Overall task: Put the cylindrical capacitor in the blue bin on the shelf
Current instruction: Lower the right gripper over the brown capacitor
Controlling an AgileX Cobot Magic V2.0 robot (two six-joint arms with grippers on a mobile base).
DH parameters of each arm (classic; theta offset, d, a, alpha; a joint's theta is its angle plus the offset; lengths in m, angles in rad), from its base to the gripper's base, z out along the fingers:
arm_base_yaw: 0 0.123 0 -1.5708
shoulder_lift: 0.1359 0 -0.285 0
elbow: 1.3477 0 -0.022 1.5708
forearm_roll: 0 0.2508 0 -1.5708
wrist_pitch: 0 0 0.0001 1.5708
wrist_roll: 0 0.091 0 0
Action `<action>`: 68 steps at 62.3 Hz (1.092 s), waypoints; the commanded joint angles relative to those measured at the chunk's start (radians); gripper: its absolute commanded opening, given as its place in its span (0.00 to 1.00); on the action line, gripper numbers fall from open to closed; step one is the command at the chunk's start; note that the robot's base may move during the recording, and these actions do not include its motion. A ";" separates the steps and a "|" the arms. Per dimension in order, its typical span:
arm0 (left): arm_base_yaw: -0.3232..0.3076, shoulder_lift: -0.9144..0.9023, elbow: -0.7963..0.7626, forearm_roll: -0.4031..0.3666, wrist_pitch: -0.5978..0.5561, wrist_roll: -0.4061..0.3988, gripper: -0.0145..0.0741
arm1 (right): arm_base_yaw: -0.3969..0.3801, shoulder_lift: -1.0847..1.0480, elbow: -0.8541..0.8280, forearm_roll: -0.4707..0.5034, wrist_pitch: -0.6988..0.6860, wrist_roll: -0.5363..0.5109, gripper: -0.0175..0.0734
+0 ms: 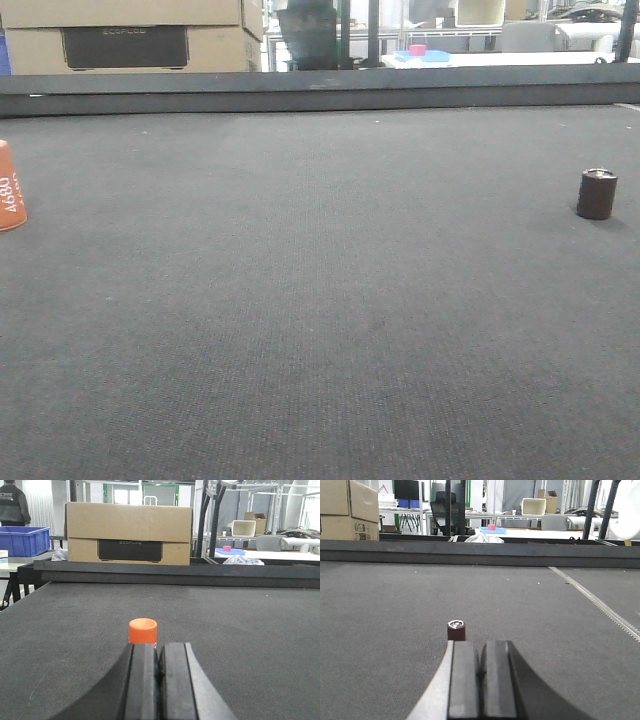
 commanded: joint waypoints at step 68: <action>-0.005 -0.003 -0.039 0.012 -0.033 0.000 0.04 | -0.003 -0.003 -0.024 -0.006 -0.129 -0.005 0.01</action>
